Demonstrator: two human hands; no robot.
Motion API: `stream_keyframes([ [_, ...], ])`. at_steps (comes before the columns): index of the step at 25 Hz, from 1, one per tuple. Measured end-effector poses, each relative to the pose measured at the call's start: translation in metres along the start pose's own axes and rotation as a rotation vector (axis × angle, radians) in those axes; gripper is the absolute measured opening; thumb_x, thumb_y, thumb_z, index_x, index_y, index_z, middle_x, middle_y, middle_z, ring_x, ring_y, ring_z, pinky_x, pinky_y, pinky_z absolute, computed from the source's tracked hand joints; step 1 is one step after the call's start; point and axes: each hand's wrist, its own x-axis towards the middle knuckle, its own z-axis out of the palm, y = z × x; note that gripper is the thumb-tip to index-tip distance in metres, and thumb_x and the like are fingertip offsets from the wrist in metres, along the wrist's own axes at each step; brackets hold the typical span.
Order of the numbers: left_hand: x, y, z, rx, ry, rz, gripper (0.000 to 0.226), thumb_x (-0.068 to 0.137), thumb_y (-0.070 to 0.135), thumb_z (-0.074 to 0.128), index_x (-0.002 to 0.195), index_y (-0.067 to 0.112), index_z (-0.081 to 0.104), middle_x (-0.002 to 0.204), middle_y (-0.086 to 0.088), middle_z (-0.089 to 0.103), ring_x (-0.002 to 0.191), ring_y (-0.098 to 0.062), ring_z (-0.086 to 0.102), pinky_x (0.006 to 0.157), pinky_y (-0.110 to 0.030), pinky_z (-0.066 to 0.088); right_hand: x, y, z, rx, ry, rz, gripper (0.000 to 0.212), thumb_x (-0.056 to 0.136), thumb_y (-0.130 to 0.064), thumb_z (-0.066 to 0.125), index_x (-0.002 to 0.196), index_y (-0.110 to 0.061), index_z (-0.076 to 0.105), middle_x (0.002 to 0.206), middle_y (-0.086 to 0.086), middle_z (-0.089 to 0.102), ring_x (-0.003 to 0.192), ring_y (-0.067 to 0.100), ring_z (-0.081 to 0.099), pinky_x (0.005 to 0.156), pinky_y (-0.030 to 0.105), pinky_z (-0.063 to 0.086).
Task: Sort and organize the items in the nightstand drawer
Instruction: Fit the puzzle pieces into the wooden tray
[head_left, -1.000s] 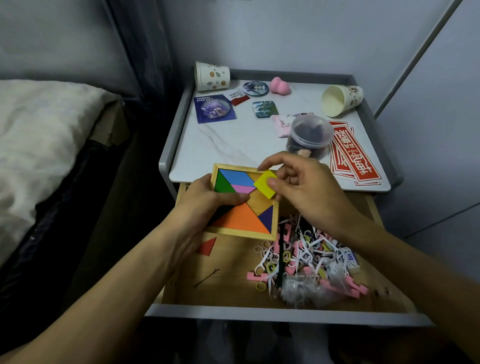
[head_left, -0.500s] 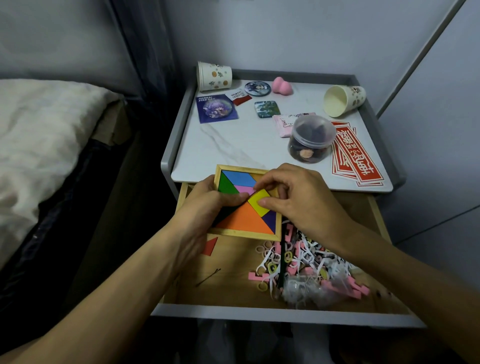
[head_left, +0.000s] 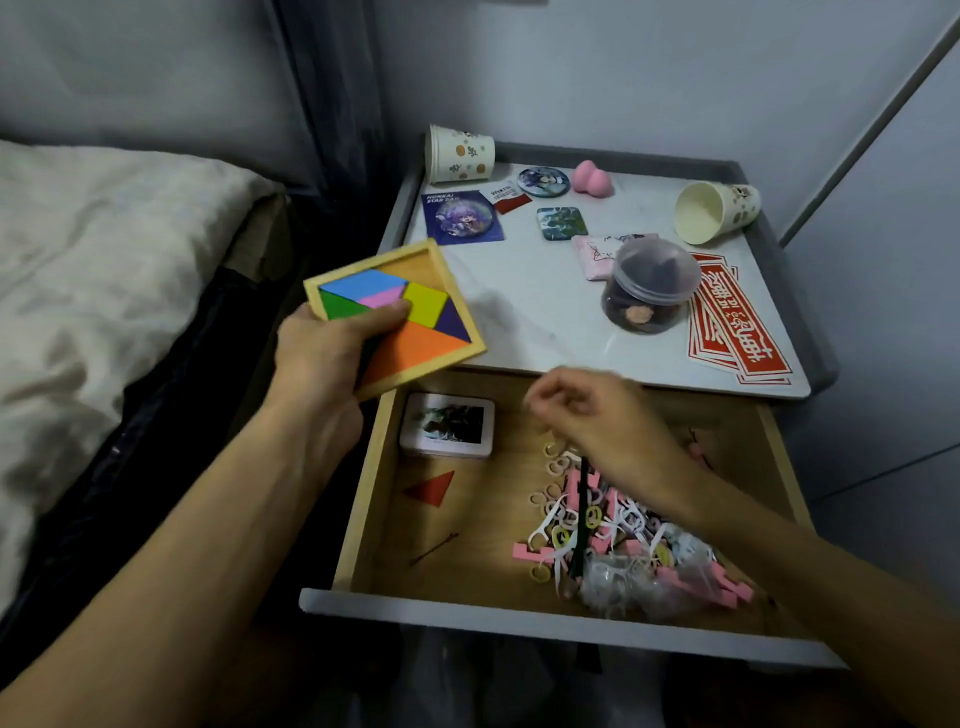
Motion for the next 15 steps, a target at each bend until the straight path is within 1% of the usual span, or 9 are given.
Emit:
stream_keyframes([
  [2,0.004,0.009,-0.007,-0.048,0.047,0.016,0.050,0.072,0.010,0.083,0.118,0.011,0.064,0.097,-0.004,0.075,0.072,-0.012,0.073,0.056,-0.025,0.057,0.003,0.009,0.030,-0.205,-0.201,-0.046,0.014,0.093,-0.020,0.065,0.104,-0.022,0.071,0.092,-0.013,0.065,0.074,-0.002,0.060,0.068,0.012,0.047],
  [3,0.004,0.011,-0.008,-0.063,0.056,0.010,0.048,0.073,0.012,0.083,0.117,0.012,0.064,0.096,-0.003,0.075,0.071,-0.012,0.073,0.055,-0.025,0.057,0.007,0.015,0.049,-0.300,-0.277,-0.105,0.018,0.092,-0.019,0.066,0.108,-0.021,0.071,0.099,-0.010,0.064,0.081,0.001,0.060,0.074,0.015,0.047],
  [5,0.005,0.014,-0.009,-0.086,0.075,-0.019,0.046,0.074,0.016,0.084,0.115,0.012,0.065,0.095,-0.004,0.075,0.071,-0.013,0.073,0.054,-0.026,0.057,0.018,0.026,0.088,-0.488,-0.379,-0.231,0.022,0.092,-0.012,0.063,0.113,-0.015,0.069,0.111,0.002,0.061,0.093,0.013,0.059,0.080,0.028,0.052],
  [7,0.008,0.015,-0.010,-0.103,0.108,-0.049,0.044,0.075,0.020,0.083,0.114,0.011,0.066,0.096,-0.006,0.075,0.074,-0.016,0.072,0.057,-0.030,0.060,0.028,0.029,0.113,-0.590,-0.401,-0.282,0.025,0.094,-0.007,0.054,0.116,-0.010,0.066,0.116,0.010,0.057,0.097,0.026,0.059,0.078,0.038,0.051],
  [9,0.010,0.016,-0.010,-0.110,0.137,-0.061,0.042,0.077,0.021,0.082,0.113,0.011,0.064,0.097,-0.006,0.074,0.077,-0.016,0.071,0.063,-0.029,0.061,0.033,0.031,0.124,-0.664,-0.388,-0.330,0.028,0.097,-0.005,0.046,0.120,-0.006,0.062,0.120,0.014,0.055,0.102,0.032,0.057,0.078,0.041,0.047],
  [11,0.013,0.016,-0.011,-0.117,0.143,-0.051,0.042,0.077,0.020,0.082,0.114,0.010,0.063,0.098,-0.006,0.074,0.078,-0.016,0.070,0.066,-0.029,0.061,0.034,0.030,0.129,-0.792,-0.391,-0.366,0.029,0.098,-0.003,0.043,0.124,-0.002,0.056,0.124,0.015,0.052,0.104,0.033,0.056,0.076,0.039,0.043],
  [13,0.013,0.015,-0.010,-0.125,0.126,-0.047,0.042,0.078,0.019,0.082,0.115,0.009,0.064,0.098,-0.006,0.074,0.076,-0.016,0.071,0.063,-0.029,0.061,0.033,0.029,0.133,-0.841,-0.401,-0.363,0.027,0.099,-0.004,0.042,0.123,-0.001,0.053,0.123,0.016,0.051,0.104,0.034,0.055,0.073,0.038,0.038],
  [15,0.012,0.015,-0.009,-0.131,0.117,-0.056,0.041,0.077,0.018,0.082,0.114,0.010,0.064,0.092,-0.005,0.075,0.068,-0.015,0.071,0.056,-0.028,0.060,0.032,0.027,0.133,-0.837,-0.417,-0.335,0.024,0.100,-0.006,0.040,0.119,0.000,0.054,0.120,0.017,0.052,0.103,0.036,0.055,0.074,0.040,0.038],
])
